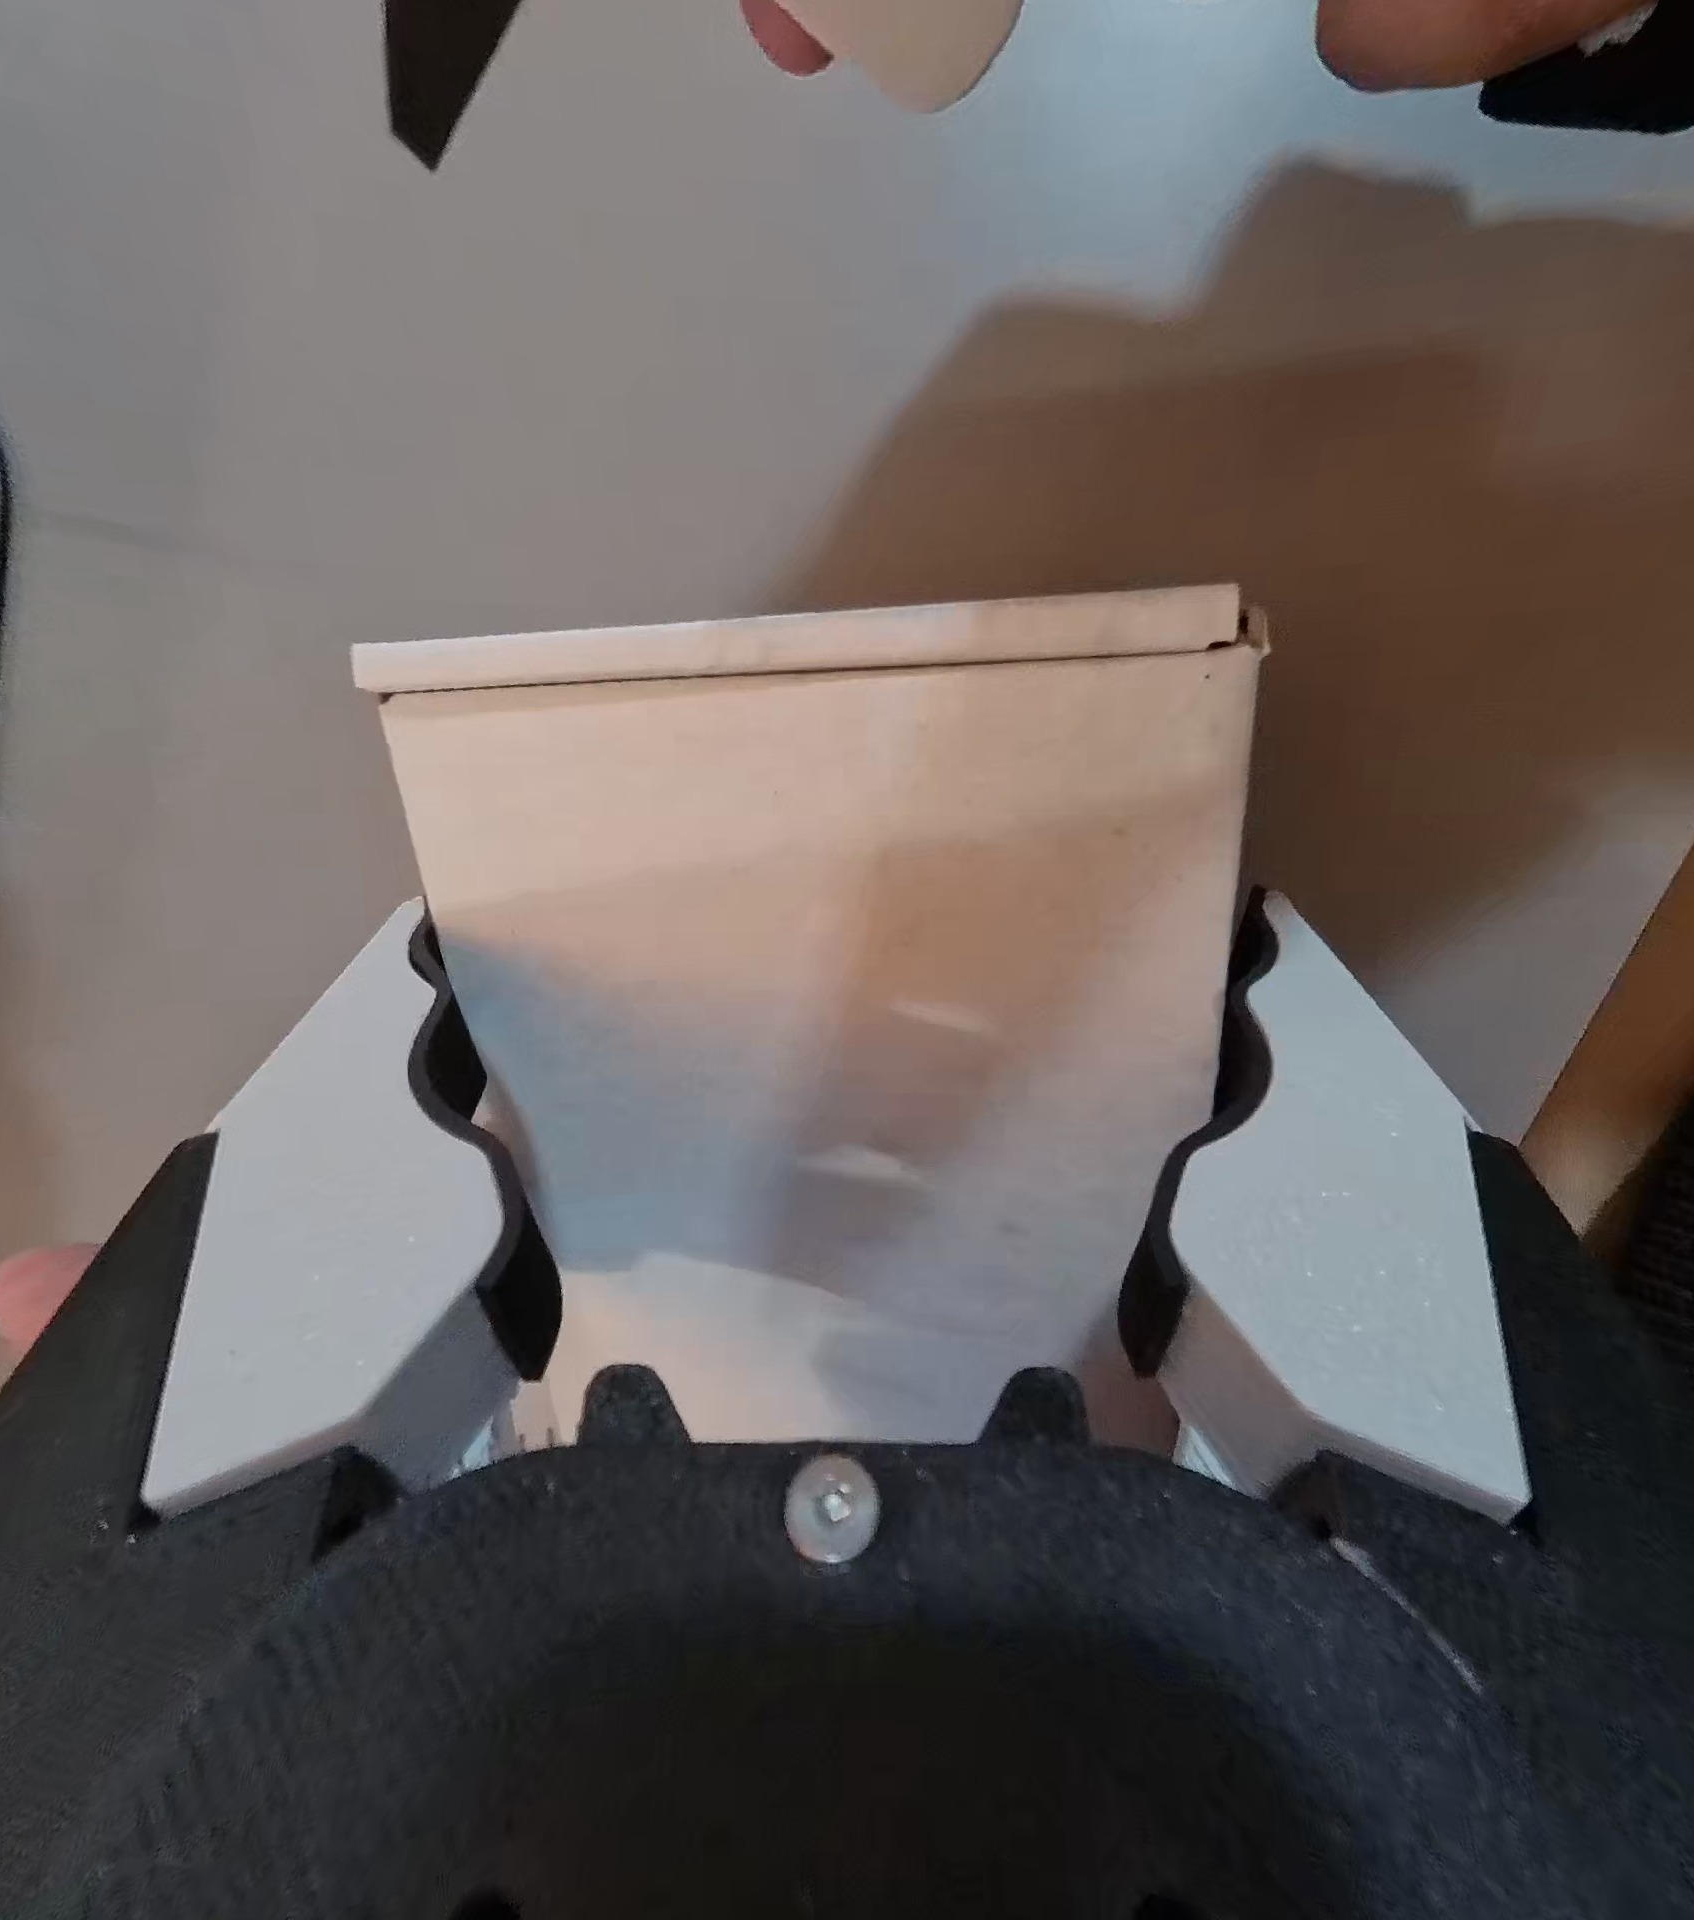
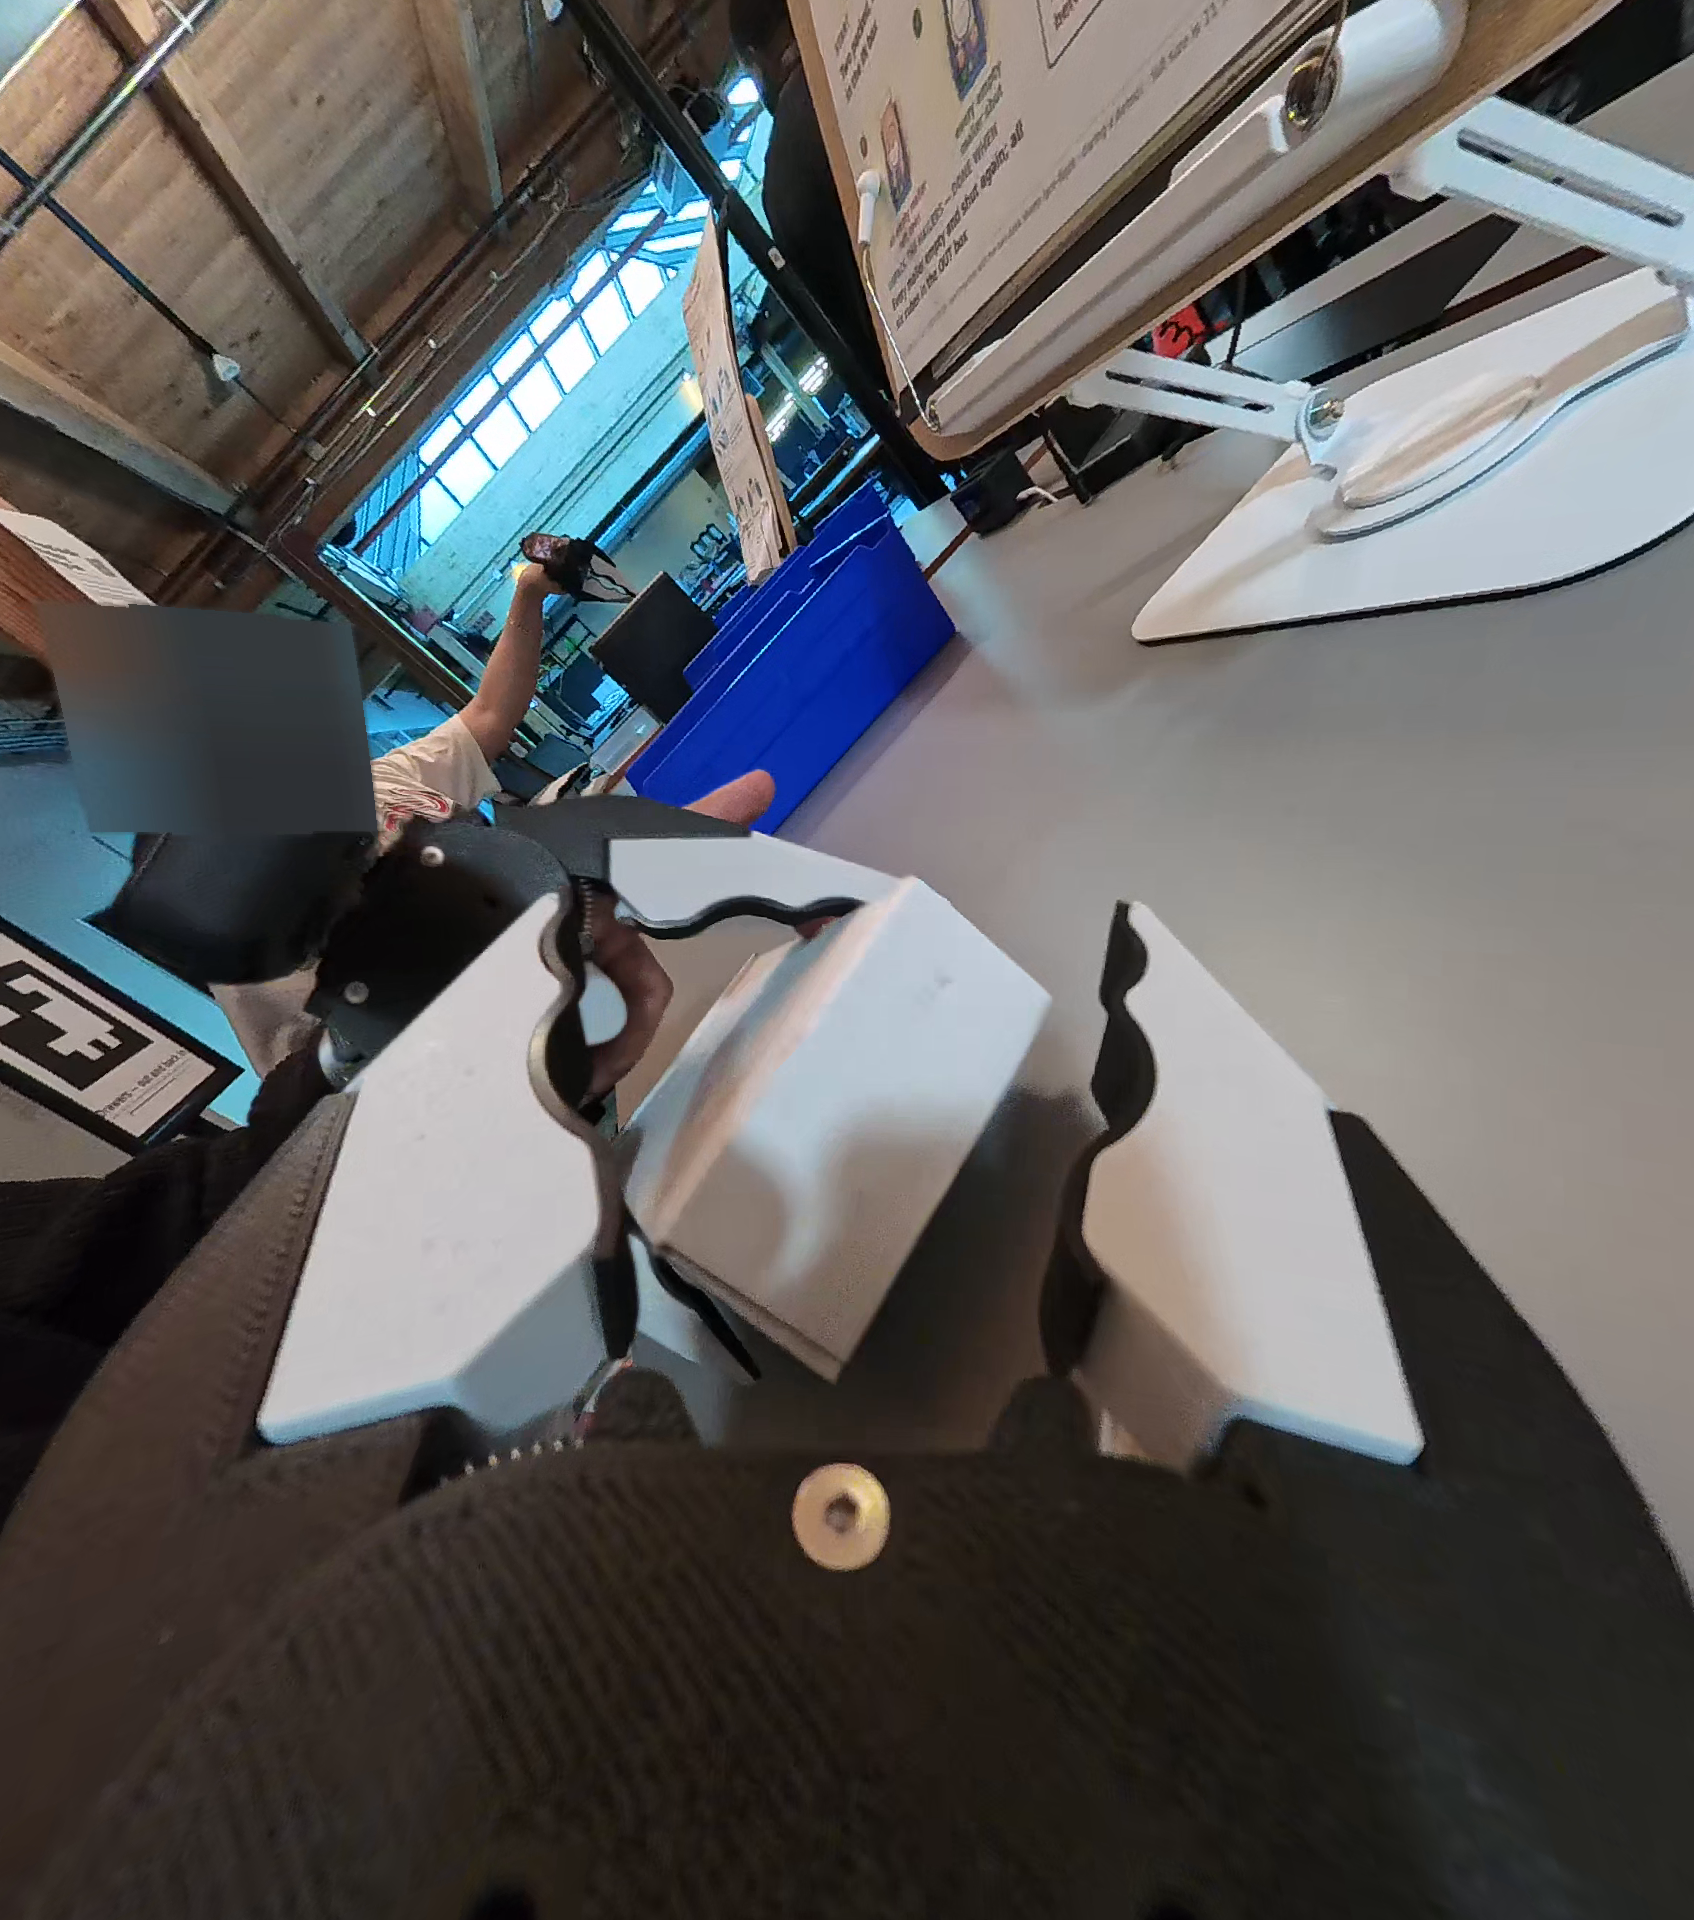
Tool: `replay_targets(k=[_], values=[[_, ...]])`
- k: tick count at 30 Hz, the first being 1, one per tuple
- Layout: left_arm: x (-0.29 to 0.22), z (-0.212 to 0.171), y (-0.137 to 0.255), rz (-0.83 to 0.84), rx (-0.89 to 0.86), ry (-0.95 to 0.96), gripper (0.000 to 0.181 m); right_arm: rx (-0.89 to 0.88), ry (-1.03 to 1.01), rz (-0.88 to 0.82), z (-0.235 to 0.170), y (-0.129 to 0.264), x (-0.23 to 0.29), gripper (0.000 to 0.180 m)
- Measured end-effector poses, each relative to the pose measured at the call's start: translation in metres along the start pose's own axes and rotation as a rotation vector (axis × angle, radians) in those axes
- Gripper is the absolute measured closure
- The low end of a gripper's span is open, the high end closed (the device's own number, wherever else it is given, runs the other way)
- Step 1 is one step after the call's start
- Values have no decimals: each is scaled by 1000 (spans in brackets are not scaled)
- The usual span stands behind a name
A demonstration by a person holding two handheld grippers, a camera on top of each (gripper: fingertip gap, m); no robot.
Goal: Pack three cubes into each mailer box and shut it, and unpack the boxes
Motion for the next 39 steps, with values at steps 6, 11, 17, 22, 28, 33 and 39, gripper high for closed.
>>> replay_targets(k=[6, 11, 17, 22, 28, 33, 39], values=[[-7, 7, -13, 13, -39, -35, 41, -14, -26, 9, 2, 2, -2, 81], [-2, 4, 29, 42, -207, 83, 43, 4, 36, -12, 0, 1, 0, 77], [-15, -66, 81, 161, -338, 302, 44, 195, 306, -51, -21, -7, 23, 49], [-46, -111, 82, 144, -488, 534, 58, 598, 756, -169, -50, -45, 49, 28], [-56, -113, 75, 41, -501, 557, 61, 1256, 1150, -256, -98, -84, 45, 30], [-63, -118, 77, 20, -513, 548, 64, 1551, 1218, -338, -104, -94, 5, 34], [-62, -120, 78, 0, -546, 551, 69, 1632, 1111, -288, -107, -96, 1, 37]])
Point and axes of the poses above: each gripper's, where its closed fingertips meet, y back along the fingers, z out of its top, x = y × z across the jaws, the point moved 5 cm from there along y, back along the fingers, and after that the axes turned 11 degrees about -y, right-handed, at the moved point
